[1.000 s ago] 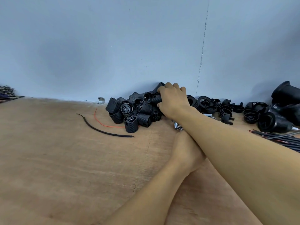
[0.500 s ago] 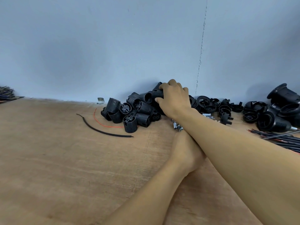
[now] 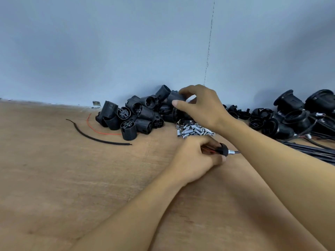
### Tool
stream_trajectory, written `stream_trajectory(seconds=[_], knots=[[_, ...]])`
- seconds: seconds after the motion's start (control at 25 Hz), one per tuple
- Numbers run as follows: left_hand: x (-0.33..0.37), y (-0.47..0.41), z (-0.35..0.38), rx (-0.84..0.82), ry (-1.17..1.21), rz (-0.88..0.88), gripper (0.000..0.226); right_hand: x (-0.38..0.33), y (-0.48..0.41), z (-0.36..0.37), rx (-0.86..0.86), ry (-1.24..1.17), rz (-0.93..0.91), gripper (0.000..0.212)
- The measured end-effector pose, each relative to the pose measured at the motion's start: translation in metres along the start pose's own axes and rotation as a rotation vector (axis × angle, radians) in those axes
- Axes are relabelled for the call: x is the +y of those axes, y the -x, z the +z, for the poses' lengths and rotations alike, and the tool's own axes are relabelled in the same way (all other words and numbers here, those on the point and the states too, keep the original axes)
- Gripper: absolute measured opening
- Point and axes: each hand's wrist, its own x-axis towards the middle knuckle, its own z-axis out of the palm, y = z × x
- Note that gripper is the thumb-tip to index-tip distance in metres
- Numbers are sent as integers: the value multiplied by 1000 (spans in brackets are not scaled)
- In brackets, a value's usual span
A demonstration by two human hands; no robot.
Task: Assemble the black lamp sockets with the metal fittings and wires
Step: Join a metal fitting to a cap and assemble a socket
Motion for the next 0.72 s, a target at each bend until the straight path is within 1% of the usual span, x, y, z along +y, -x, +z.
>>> stream_trajectory(seconds=[0.08, 0.16, 0.24, 0.36, 0.52, 0.6, 0.72], knots=[[0, 1, 2, -49, 24, 11, 21, 11, 21, -20, -83, 44, -10, 18], [3, 3, 4, -68, 11, 18, 18, 26, 41, -37, -139, 91, -9, 20], [2, 3, 1, -42, 31, 6, 19, 40, 57, -48, -164, 152, 0, 24], [5, 2, -4, 52, 76, -36, 24, 59, 74, -60, -161, 271, 33, 33], [5, 2, -1, 144, 115, -74, 21, 65, 88, -65, -141, 336, 95, 38], [4, 1, 0, 149, 83, -66, 18, 59, 86, -64, -132, 405, 68, 40], [2, 2, 3, 129, 5, -32, 21, 48, 81, -65, -118, 617, -34, 43]])
